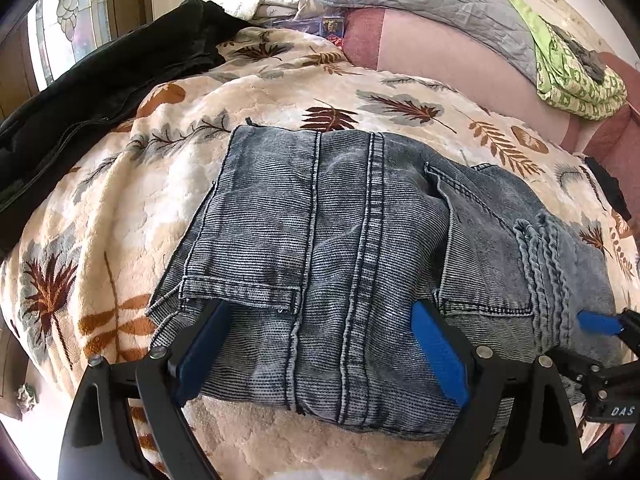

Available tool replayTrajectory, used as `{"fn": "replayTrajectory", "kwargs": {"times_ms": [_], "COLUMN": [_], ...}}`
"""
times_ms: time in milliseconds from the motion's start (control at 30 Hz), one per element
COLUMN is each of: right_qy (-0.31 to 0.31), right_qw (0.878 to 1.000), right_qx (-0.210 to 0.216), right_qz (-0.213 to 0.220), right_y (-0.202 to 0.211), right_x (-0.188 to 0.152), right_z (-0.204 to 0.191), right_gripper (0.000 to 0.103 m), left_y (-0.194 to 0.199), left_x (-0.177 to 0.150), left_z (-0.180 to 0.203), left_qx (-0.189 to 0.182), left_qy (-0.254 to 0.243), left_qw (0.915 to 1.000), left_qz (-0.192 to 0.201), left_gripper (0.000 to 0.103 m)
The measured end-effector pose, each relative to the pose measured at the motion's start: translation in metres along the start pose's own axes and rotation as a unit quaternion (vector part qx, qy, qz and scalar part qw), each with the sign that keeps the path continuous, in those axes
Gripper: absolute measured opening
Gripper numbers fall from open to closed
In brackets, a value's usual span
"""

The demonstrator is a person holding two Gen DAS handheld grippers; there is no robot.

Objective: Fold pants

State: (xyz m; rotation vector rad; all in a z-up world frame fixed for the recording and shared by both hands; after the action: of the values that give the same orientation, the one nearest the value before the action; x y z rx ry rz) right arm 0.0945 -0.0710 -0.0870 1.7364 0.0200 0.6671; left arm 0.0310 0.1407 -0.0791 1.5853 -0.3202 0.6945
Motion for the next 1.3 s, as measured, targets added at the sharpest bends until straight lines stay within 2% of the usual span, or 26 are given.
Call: {"fn": "replayTrajectory", "kwargs": {"times_ms": [67,133,200,333,500,567,700,800,867,933,1033,1100,1133,1200,1267,1300], "right_qy": [-0.017,-0.040,-0.053,-0.097,-0.158,-0.175,-0.191,-0.194,-0.193,-0.187,-0.187,-0.187,-0.188,-0.194,-0.199,-0.200], "right_qw": [1.000,0.998,0.995,0.988,0.978,0.974,0.968,0.965,0.964,0.965,0.964,0.964,0.964,0.963,0.963,0.963], "right_qx": [0.011,0.039,0.040,0.037,0.046,0.061,0.085,0.110,0.120,0.127,0.131,0.127,0.125,0.122,0.117,0.115], "right_qz": [0.007,0.034,0.073,0.116,0.130,0.132,0.137,0.135,0.136,0.135,0.136,0.138,0.139,0.139,0.138,0.138], "right_y": [0.011,0.029,0.046,0.060,0.063,0.057,0.054,0.054,0.056,0.058,0.060,0.061,0.061,0.059,0.057,0.057], "right_x": [0.000,0.001,0.000,-0.011,-0.032,-0.032,-0.030,-0.027,-0.027,-0.027,-0.029,-0.030,-0.031,-0.032,-0.033,-0.033], "right_z": [-0.001,0.002,0.012,0.047,0.090,0.104,0.111,0.107,0.104,0.100,0.098,0.099,0.100,0.103,0.104,0.105], "right_gripper": [0.087,0.087,0.087,0.087,0.087,0.087,0.087,0.087,0.087,0.087,0.087,0.087,0.087,0.087,0.087,0.087], "left_y": [0.000,0.000,0.000,0.000,0.002,0.016,0.052,0.059,0.057,0.049,0.032,0.019,0.015,0.014,0.014,0.015], "left_x": [0.000,0.000,-0.001,-0.001,0.002,0.006,0.005,-0.009,-0.018,-0.024,-0.021,-0.025,-0.026,-0.024,-0.017,-0.013], "left_z": [0.000,0.000,0.001,0.001,-0.002,-0.008,-0.023,-0.031,-0.034,-0.032,-0.035,-0.040,-0.042,-0.044,-0.045,-0.046], "left_qx": [-0.002,0.000,0.004,0.004,-0.011,-0.027,-0.072,-0.112,-0.137,-0.150,-0.150,-0.161,-0.165,-0.168,-0.172,-0.177], "left_qy": [0.000,0.000,0.001,0.002,0.017,0.050,0.140,0.218,0.269,0.292,0.309,0.340,0.347,0.355,0.351,0.356], "left_qw": [1.0000,1.0000,1.0000,1.0000,0.9998,0.9982,0.9863,0.9690,0.9532,0.9446,0.9392,0.9263,0.9231,0.9195,0.9206,0.9176], "left_qz": [0.002,0.002,0.003,0.005,0.004,0.019,0.049,0.034,0.020,0.008,-0.006,-0.021,-0.022,-0.016,-0.009,-0.003], "left_gripper": [0.092,0.092,0.092,0.093,0.093,0.093,0.093,0.093,0.093,0.093,0.093,0.093,0.093,0.093,0.092,0.091]}}
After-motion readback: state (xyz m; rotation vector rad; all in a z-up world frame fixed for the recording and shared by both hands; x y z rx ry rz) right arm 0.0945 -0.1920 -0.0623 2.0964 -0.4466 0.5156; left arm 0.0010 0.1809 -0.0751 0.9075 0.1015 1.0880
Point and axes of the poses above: each gripper's, at about its wrist camera, not at the fingertips, and y roughly against the way its jaws point, z to its right, x to its top, the point moved 7 cm from there along -y, roughly the way its jaws point, and after that the axes turned 7 degrees about -y, right-handed, at the moved point
